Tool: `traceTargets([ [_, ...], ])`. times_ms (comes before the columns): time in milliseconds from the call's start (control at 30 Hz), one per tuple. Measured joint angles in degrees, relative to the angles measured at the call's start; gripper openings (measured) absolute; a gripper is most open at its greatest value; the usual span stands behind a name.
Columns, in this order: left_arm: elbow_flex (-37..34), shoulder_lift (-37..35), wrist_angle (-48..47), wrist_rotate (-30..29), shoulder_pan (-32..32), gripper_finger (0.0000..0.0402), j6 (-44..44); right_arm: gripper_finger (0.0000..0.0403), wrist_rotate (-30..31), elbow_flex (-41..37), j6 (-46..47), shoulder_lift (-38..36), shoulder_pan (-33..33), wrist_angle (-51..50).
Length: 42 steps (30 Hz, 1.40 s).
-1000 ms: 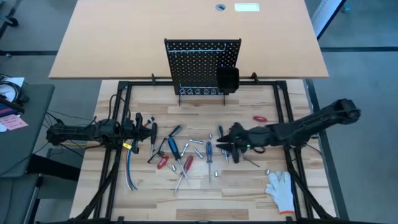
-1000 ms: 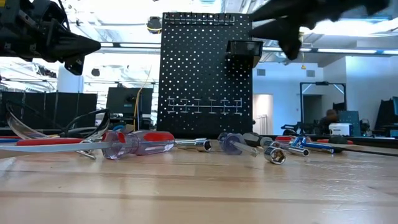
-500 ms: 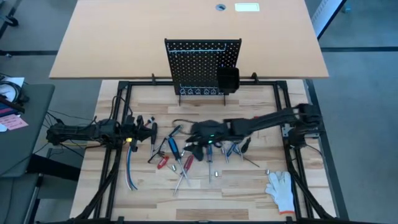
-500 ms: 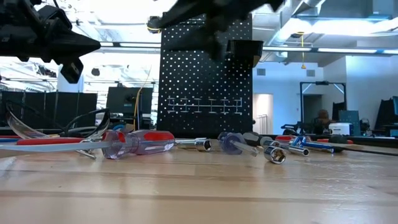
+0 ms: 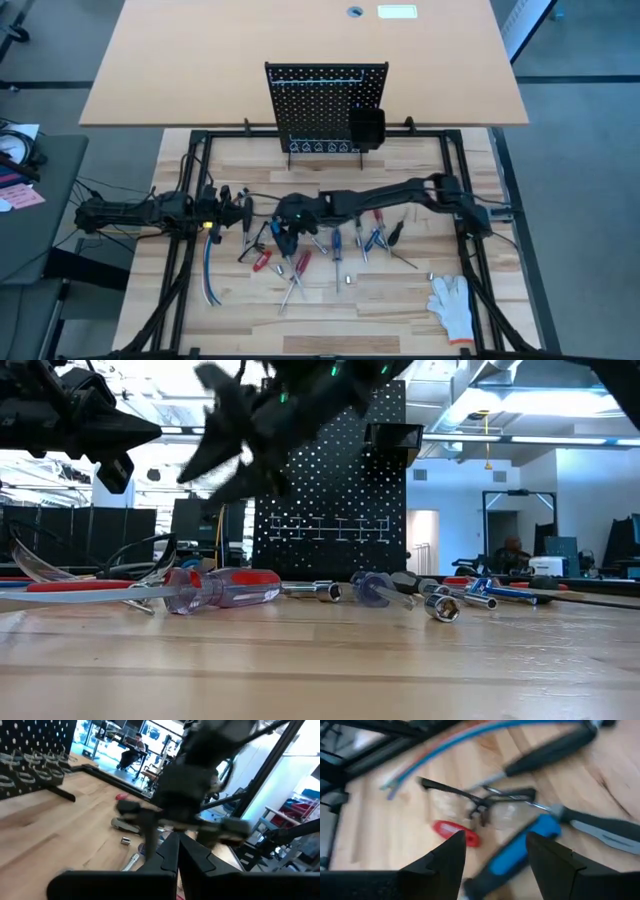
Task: Hang tools onto peg board
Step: Hang the blue screwdriver on the pegboard
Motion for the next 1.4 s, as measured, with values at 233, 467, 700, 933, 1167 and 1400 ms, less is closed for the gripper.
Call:
traceTargets([
  [233,0.00,0.80,-0.32,1.49,0.00,0.0000,0.78,0.0263,-1.58,3.29,0.81,5.58,0.11,-2.81],
  [467,0.00,1.76,-0.41,1.85,0.00,0.0000,0.71,0.0265,7.05,9.30,3.57,11.37,2.55,-5.39],
  [700,0.00,2.51,-0.42,1.82,0.00,0.0000,0.04,0.0264,12.02,14.60,4.75,16.32,3.73,-9.36],
  [933,0.00,2.62,-0.44,1.90,0.00,0.0000,-0.30,0.0206,12.51,14.78,3.11,16.96,3.71,-9.96],
  [1167,0.00,3.33,-1.19,5.78,0.00,0.0000,0.70,0.0143,14.46,14.41,-2.35,16.03,4.36,-10.44],
  [1400,0.00,3.37,-1.18,6.23,-1.48,0.0000,2.14,0.0143,33.67,8.18,-5.69,8.65,8.89,-12.96],
])
